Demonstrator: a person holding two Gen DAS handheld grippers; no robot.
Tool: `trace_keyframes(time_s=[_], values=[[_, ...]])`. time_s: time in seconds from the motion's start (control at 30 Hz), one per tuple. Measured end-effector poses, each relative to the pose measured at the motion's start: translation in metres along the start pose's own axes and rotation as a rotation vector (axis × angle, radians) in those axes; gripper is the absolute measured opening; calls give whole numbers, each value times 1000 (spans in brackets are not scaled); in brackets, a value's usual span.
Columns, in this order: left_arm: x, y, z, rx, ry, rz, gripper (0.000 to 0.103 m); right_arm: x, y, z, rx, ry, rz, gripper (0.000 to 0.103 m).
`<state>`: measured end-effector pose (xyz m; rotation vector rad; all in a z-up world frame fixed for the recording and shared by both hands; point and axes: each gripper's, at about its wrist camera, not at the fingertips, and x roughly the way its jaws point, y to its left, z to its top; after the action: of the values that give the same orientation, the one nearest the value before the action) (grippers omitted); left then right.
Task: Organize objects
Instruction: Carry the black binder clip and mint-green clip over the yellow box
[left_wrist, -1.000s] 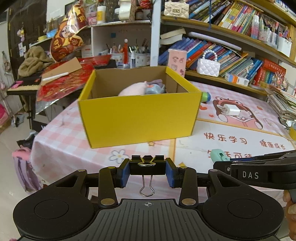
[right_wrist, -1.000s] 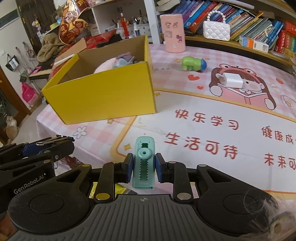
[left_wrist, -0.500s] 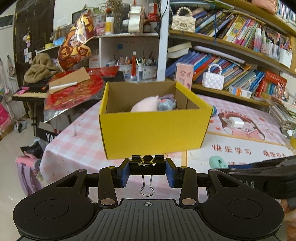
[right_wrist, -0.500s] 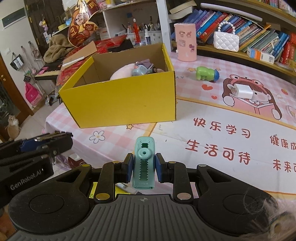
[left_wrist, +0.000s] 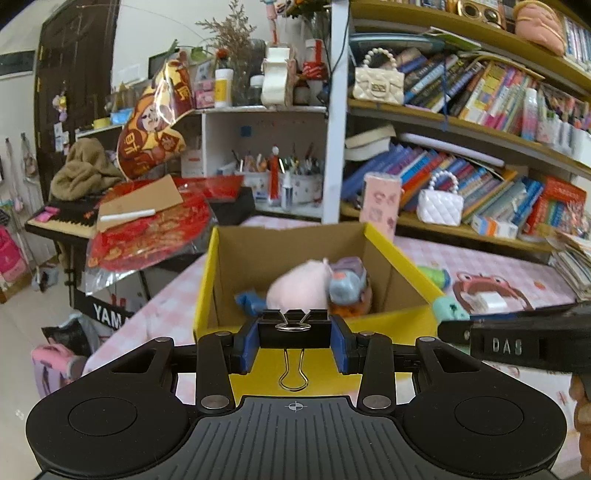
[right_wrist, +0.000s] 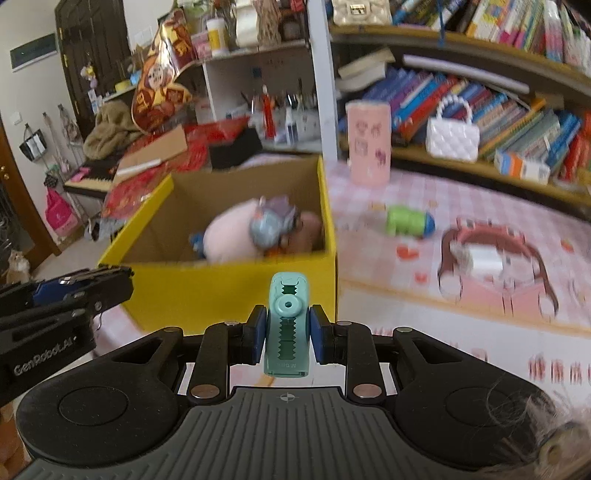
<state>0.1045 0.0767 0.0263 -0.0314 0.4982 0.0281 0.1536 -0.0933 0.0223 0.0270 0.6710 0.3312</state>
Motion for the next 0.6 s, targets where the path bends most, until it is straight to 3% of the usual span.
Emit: trace_keyframes(time_s=[0.33, 0.6], values=[[51, -6, 20, 13, 12, 59, 38, 50, -5, 51, -80, -42, 56, 23], [88, -12, 18, 40, 84, 100, 38, 94, -1, 58, -201, 37, 124, 23]])
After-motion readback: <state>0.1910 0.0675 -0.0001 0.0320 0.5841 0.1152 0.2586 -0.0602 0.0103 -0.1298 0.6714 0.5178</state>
